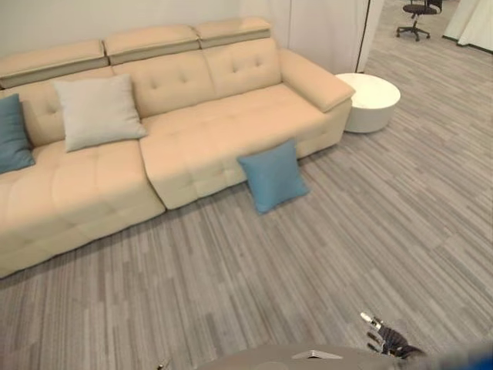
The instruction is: Pick up all the scattered cushions and arrange them neatly on the sofa.
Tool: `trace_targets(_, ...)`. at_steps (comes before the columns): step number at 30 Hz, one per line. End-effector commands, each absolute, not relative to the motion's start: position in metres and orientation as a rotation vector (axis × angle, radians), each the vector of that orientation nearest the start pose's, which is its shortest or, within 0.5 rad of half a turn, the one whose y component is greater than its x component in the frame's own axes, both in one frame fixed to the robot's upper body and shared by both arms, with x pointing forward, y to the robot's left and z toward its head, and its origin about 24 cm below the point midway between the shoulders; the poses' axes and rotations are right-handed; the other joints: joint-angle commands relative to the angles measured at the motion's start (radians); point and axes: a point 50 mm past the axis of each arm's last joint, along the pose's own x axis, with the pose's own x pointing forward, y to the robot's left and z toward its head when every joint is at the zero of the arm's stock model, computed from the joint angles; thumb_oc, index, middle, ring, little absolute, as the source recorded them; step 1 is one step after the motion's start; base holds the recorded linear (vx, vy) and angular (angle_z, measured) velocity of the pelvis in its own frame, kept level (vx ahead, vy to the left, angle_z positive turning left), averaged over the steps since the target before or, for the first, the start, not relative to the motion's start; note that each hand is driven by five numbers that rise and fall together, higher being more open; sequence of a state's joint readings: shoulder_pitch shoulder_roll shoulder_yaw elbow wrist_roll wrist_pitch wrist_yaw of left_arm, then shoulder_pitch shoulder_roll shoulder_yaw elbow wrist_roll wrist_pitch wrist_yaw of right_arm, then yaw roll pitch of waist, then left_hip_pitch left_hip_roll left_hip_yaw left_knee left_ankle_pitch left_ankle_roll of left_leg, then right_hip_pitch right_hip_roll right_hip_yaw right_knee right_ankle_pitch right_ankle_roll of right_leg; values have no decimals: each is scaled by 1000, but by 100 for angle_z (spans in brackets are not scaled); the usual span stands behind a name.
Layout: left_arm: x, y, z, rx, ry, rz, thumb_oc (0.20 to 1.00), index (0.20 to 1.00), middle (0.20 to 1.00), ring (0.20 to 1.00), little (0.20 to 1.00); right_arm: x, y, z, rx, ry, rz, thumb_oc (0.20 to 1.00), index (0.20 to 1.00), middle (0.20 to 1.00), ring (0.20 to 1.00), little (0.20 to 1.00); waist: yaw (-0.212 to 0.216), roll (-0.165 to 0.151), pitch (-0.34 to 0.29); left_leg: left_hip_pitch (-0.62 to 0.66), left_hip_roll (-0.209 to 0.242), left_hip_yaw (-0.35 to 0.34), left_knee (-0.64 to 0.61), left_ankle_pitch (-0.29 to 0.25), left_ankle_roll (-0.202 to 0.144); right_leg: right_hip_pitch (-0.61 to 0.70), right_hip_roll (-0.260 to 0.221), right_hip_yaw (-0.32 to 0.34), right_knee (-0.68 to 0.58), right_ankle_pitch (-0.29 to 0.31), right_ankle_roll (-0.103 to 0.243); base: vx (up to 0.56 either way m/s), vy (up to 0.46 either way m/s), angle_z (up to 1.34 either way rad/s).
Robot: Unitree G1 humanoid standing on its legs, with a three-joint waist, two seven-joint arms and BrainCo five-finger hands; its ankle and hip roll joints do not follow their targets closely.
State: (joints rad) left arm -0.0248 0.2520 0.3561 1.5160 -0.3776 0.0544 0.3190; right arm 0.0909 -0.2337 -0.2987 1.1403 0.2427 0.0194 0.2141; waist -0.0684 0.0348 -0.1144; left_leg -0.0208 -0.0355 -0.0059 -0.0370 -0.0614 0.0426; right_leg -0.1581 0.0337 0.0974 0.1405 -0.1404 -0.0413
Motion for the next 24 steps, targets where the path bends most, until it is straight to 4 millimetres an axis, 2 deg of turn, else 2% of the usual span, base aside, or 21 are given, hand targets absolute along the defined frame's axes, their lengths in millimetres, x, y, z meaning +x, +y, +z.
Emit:
trace_targets(1,33,271,-159,-90,1412,938,1000,1000,1000,1000,1000,60,-279,-151,275,1074,-472,1000,1000,1000,1000,1000,-14,-38,-11,-16,-17,-72,-50,68,-55,137,-17,13,-228,148,30,-52,8,-3)
trace_targets(2,33,271,-159,-90,1412,937,1000,1000,1000,1000,1000,60,-279,-151,275,1074,-472,1000,1000,1000,1000,1000,-13,-37,-11,-16,-17,-71,-50,68,-55,137,-17,13,-228,148,30,-65,17,-1)
trace_targets(3,42,260,-162,-35,1431,798,1000,1000,1000,1000,1000,52,-276,-154,258,1127,-457,1000,1000,1000,1000,1000,-19,-35,-8,-21,-17,-69,-50,73,-55,133,-18,16,-228,149,32,0,0,0)
trace_targets(4,43,260,-162,-35,1431,797,1000,1000,1000,1000,1000,52,-277,-154,258,1127,-458,1000,1000,1000,1000,1000,-18,-35,-8,-21,-17,-68,-50,72,-55,133,-18,16,-228,149,32,-38,16,-2)
trace_targets(5,50,252,-164,14,1434,703,1000,1000,1000,1000,1000,47,-270,-158,255,1166,-444,1000,1000,1000,1000,1000,-23,-33,-6,-24,-17,-66,-50,74,-55,132,-18,20,-228,151,33,-19,13,-7)
trace_targets(8,59,239,-166,117,1437,579,1000,1000,1000,1000,1000,37,-254,-164,278,1216,-418,1000,1000,1000,1000,1000,-35,-28,0,-28,-15,-57,-50,77,-55,128,-21,26,-228,152,37,-24,2,-14)
trace_targets(9,68,228,-167,194,1437,486,1000,1000,1000,1000,1000,35,-241,-168,293,1231,-384,1000,1000,1000,1000,1000,-53,-24,14,-34,-14,-47,-50,79,-55,124,-25,41,-228,162,44,-67,-23,-24)
trace_targets(11,77,217,-168,237,1435,433,1000,1000,1000,1000,1000,42,-233,-169,277,1227,-335,1000,1000,1000,1000,1000,-73,-20,54,-55,2,-5,-50,85,-48,66,-10,70,-177,163,57,-166,-36,-37)
trace_targets(13,78,213,-168,232,1442,426,1000,1000,1000,1000,1000,38,-234,-169,275,1231,-340,1000,1000,1000,1000,1000,-82,-17,65,-64,16,34,-50,85,-47,34,1,77,-139,152,62,-106,-77,-109)
trace_targets(14,82,209,-168,219,1435,428,1000,1000,1000,1000,1000,35,-235,-169,278,1232,-351,1000,1000,1000,1000,1000,-89,-17,71,-66,29,63,-50,82,-50,18,4,55,-110,137,67,-15,-136,-121)
trace_targets(17,89,203,-167,210,1412,423,1000,1000,1000,1000,1000,20,-236,-170,282,1267,-385,1000,1000,1000,1000,1000,-108,-13,73,-52,32,76,-50,77,-60,20,8,50,-95,122,46,64,-128,-73)
trace_targets(18,93,201,-167,199,1400,428,1000,1000,1000,1000,1000,13,-238,-170,285,1287,-406,1000,1000,1000,1000,1000,-114,-8,75,-44,33,74,-50,74,-65,20,11,48,-89,116,31,143,-198,-16)
trace_targets(19,102,197,-166,176,1372,442,1000,1000,1000,1000,1000,-3,-241,-170,300,1327,-452,1000,1000,1000,1000,1000,-125,2,79,-25,35,64,-50,66,-75,25,17,45,-82,107,11,153,-188,14)
trace_targets(21,105,192,-166,163,1353,447,1000,1000,1000,1000,1000,-12,-245,-169,301,1352,-476,1000,1000,1000,1000,1000,-132,11,83,-1,40,55,-50,57,-88,30,24,49,-71,97,-6,168,-201,20)
trace_targets(23,114,192,-163,171,1312,451,1000,1000,1000,1000,1000,-17,-247,-168,291,1368,-474,1000,1000,1000,1000,1000,-132,1,93,-18,42,53,108,-32,-121,39,14,60,-51,79,-32,177,-282,22)
trace_targets(24,118,191,-162,180,1286,446,1000,1000,1000,1000,1000,-10,-250,-167,272,1351,-458,1000,1000,1000,1000,1000,-124,-15,109,-108,34,58,304,-75,-139,48,-11,58,-44,74,-34,108,-242,30)
